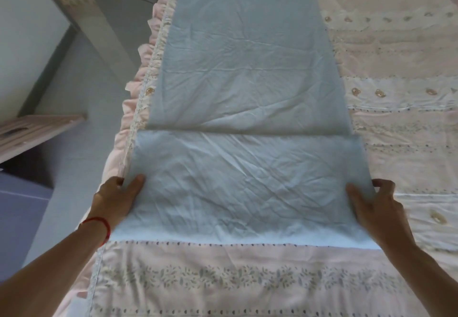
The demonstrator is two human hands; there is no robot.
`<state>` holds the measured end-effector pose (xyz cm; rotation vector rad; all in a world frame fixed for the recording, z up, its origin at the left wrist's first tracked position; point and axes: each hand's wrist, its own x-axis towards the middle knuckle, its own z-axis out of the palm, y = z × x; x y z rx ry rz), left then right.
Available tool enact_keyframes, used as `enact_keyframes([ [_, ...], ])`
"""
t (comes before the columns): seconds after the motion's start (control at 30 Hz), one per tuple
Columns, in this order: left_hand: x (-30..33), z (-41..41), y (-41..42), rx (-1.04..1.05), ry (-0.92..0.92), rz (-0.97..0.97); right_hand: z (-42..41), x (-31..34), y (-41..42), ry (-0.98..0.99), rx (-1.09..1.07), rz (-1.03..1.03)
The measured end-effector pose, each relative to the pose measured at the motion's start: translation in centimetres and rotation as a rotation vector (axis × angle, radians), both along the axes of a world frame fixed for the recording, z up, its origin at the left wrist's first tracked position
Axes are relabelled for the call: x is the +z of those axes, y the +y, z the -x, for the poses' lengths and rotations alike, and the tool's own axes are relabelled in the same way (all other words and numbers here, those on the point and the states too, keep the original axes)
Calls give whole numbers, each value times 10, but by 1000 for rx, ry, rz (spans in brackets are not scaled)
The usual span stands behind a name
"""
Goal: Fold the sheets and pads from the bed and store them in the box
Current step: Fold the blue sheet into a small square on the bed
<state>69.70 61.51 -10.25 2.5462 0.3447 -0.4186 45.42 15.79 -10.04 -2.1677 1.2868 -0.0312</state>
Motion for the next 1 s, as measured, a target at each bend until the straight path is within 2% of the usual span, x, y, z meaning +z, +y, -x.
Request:
enact_keyframes([
  [0.13,12,24,18,-7,65,71,18,8,0,-41,46,-40],
  [0.23,18,33,17,-66,-15,-4,28,9,-4,-58,36,-67],
  [0.33,18,34,8,-26,-47,-65,25,5,-7,-59,11,-43],
  [0.37,19,36,3,-10,-40,-88,23,4,-3,-21,28,14],
  [0.43,20,44,-9,14,-131,-177,18,0,10,43,93,268],
  [0.5,23,50,-34,-141,-351,-355,-1,1,36,39,213,462],
  [0.53,25,48,-53,-283,-422,-412,-17,1,50,45,306,481],
  [0.6,28,32,-93,-544,-397,-437,-58,0,82,42,496,457],
  [0.67,19,10,-125,-701,-250,-440,-98,-3,120,15,578,424],
  [0.77,-5,-13,-139,-830,-68,-523,-135,-13,176,51,471,324],
  [0.83,-20,-17,-137,-852,-43,-527,-144,-26,200,92,340,268],
  [1.0,-54,-10,-129,-817,-250,-434,-144,-57,205,146,293,356],
])
